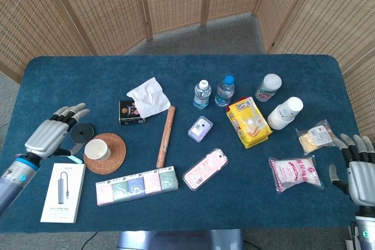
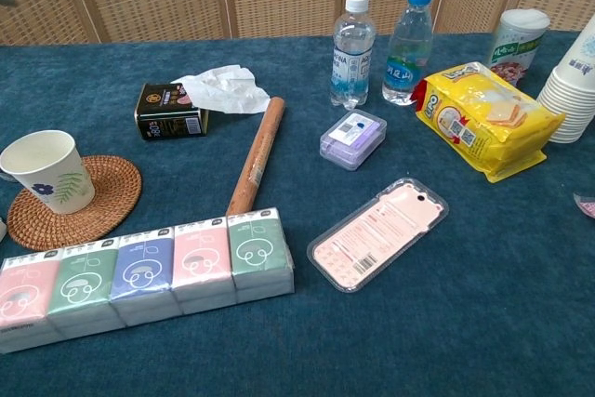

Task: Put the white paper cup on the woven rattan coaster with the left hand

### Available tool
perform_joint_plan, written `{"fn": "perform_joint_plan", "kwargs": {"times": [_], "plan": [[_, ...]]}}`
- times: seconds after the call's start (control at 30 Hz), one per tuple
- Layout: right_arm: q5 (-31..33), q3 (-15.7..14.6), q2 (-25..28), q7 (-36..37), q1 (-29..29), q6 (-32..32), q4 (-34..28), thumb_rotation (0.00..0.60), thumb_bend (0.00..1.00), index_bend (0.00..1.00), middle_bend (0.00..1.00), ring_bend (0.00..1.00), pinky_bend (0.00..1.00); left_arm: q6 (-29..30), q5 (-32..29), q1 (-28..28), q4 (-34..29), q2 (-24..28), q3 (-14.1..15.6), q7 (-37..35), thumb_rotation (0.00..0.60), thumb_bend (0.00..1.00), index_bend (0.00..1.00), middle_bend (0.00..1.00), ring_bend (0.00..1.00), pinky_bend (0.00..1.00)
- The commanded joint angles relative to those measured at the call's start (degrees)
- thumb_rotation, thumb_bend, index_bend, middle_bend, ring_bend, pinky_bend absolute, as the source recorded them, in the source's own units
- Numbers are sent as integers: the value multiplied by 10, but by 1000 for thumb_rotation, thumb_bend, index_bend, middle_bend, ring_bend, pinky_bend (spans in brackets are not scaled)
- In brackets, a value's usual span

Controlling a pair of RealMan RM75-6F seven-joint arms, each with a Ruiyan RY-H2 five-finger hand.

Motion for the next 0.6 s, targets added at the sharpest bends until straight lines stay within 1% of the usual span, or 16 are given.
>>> {"fn": "perform_joint_plan", "kwargs": {"times": [0.03,0.2,0.3,0.43,0.6], "plan": [[-7,6,-10,-21,6,8,10,600,510,162,49,0,0,92,-7,74,-29,34,6,27,591,392,0,0,0,0],[-3,5,-16,-66,16,-4,1,600,503,139,32,0,0,192,3,156,-41,33,31,69,596,392,0,0,0,0],[-4,5,-21,-85,19,-5,-9,600,503,132,31,0,0,228,11,195,-39,26,45,69,594,392,0,0,0,0],[-3,3,-22,-97,23,-12,-20,600,500,129,31,0,0,252,20,230,-25,13,58,65,595,391,0,0,0,0],[-9,0,-23,-105,25,-12,-27,600,498,128,31,0,0,256,24,243,-12,6,53,62,598,392,0,0,0,0]]}}
